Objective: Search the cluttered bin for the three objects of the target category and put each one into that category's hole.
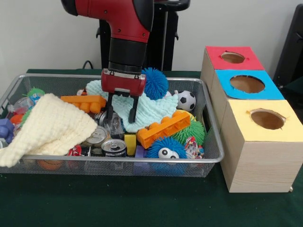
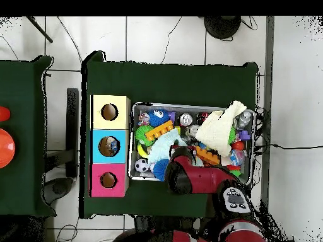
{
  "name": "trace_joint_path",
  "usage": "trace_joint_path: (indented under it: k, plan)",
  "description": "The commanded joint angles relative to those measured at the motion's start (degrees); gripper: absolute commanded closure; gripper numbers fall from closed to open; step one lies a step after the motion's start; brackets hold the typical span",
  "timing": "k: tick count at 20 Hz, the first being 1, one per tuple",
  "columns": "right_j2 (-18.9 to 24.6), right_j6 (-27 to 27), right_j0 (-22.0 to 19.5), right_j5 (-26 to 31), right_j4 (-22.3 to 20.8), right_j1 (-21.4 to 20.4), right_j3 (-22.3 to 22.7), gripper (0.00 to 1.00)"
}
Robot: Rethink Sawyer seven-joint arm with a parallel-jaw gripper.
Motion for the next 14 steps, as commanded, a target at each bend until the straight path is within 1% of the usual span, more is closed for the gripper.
trace_joint_path:
  k: [1,5,6,11,14]
  plan:
    - [-3.45,8.92,2.35,-4.84,0.12,3.62,3.82,0.0]
    - [-6.16,9.47,4.27,-6.91,2.47,4.73,3.6,0.0]
    - [-5.36,9.32,3.48,-6.79,1.92,4.8,3.35,0.0]
    - [-5.69,9.84,4.41,-8.68,3.68,6.33,1.54,0.0]
    - [-5.77,10.24,4.92,-10.06,4.79,7.1,1.3,0.0]
